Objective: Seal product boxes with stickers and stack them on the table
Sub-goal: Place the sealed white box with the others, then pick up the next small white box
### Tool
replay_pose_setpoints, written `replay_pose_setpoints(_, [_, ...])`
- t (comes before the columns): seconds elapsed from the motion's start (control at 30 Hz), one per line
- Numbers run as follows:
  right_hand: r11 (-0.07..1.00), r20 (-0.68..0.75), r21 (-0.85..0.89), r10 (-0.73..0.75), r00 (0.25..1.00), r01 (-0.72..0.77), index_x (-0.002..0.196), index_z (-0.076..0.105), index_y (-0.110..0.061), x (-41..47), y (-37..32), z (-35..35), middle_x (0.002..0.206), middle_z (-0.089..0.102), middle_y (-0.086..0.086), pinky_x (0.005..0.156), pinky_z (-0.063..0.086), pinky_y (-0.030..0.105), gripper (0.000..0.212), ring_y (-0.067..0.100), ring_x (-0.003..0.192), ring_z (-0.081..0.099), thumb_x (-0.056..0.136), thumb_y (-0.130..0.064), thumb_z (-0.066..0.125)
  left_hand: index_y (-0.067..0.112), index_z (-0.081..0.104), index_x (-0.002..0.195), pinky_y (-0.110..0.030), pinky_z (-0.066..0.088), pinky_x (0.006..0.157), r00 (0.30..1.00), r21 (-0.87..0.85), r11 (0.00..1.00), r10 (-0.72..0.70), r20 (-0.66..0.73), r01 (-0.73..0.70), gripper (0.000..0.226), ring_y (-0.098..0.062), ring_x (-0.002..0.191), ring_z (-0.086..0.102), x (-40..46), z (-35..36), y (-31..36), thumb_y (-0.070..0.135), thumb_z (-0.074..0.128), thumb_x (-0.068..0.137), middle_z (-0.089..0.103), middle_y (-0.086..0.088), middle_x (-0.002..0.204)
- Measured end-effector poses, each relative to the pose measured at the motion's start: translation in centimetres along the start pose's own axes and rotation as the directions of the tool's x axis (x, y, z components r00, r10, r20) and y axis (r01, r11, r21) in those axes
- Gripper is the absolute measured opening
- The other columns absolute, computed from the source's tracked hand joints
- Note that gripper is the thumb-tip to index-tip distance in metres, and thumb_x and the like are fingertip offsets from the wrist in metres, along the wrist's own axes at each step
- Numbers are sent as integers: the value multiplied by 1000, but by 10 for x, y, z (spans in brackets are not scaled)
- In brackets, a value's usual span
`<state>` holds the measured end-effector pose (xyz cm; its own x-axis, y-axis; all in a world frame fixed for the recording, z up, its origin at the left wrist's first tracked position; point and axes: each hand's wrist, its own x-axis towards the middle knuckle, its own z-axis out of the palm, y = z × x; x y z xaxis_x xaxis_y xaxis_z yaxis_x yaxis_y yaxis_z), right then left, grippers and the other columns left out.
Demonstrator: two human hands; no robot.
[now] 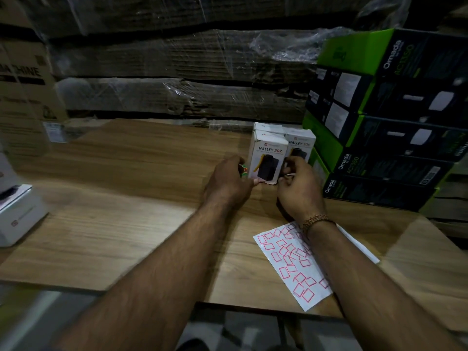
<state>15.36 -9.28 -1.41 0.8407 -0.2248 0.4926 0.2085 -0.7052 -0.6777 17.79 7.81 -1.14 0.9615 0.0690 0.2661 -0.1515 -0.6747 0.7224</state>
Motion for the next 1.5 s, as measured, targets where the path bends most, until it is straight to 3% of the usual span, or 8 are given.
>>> replay_pose_setpoints(0.23, [999, -81, -43, -18, 997, 15, 126, 64, -19, 2, -7, -9, 120, 65, 5, 95, 58, 40, 32, 26, 115, 63, 97, -7, 64, 20, 59, 146, -34, 59, 98, 999, -198, 980, 15, -46, -24, 70, -18, 106, 70, -7, -11, -7, 19, 91, 84, 71, -3, 130])
replay_pose_setpoints(0.37, [999, -98, -46, -7, 995, 2, 126, 64, -20, 3, -9, -13, 115, 65, 3, 92, 57, 40, 31, 25, 110, 63, 97, -9, 63, 10, 59, 140, -9, 53, 65, 998, -355, 935, -36, -46, 17, 56, -3, 80, 65, -25, -24, -10, 1, 83, 89, 70, -1, 114])
replay_pose_setpoints(0.53, [998, -141, -56, -41, 989, 34, 121, 66, -19, 2, -12, -20, 110, 67, 3, 82, 48, 31, 26, 24, 103, 64, 96, -11, 63, 12, 66, 122, -9, 50, 55, 998, -457, 887, -61, 7, 58, 33, 8, 61, 66, -56, -42, -15, -3, 76, 95, 74, -12, 97])
replay_pose_setpoints(0.67, [984, -284, -75, -175, 943, 160, 124, 64, -15, -2, -26, -28, 117, 67, 10, 80, 49, 32, 23, 30, 106, 65, 102, -11, 58, 21, 72, 115, -34, 62, 74, 997, -497, 865, -70, 13, 67, 27, -8, 77, 74, -82, -55, -20, 5, 79, 94, 80, -16, 100])
replay_pose_setpoints(0.8, [953, -422, -103, -302, 855, 286, 123, 64, -16, -5, -54, -45, 114, 64, 7, 78, 53, 37, 29, 27, 99, 64, 97, -9, 54, 15, 73, 115, -31, 65, 81, 998, -562, 825, -57, 36, 68, 24, -20, 94, 78, -107, -66, -22, 1, 77, 96, 78, -16, 108])
replay_pose_setpoints(1.0, [786, -70, -291, -586, 808, 545, 115, 67, -18, -17, -115, -70, 107, 65, 7, 68, 56, 47, 25, 36, 88, 67, 92, -13, 59, 19, 73, 121, -43, 67, 86, 993, -576, 808, -93, 76, 120, 27, -24, 99, 79, -142, -82, -20, 7, 77, 97, 77, -18, 108])
replay_pose_setpoints(1.3, [790, 164, -38, -600, 783, 612, 120, 69, -25, -74, -199, -35, 105, 70, -6, 78, 60, 40, 20, 11, 89, 64, 100, -27, 65, 26, 72, 118, -30, 66, 78, 997, -421, 905, -73, -5, 64, 19, -9, 91, 77, -206, -120, -14, 22, 75, 100, 74, 0, 106])
replay_pose_setpoints(1.5, [835, 204, 233, -543, 815, 498, 109, 74, -28, -109, -246, 1, 92, 71, -15, 77, 63, 41, 13, 4, 83, 68, 98, -34, 69, 28, 70, 125, -22, 59, 81, 909, -26, 988, 131, -396, -153, 27, 2, 101, 63, -225, -187, -50, 20, 74, 99, 66, 14, 117])
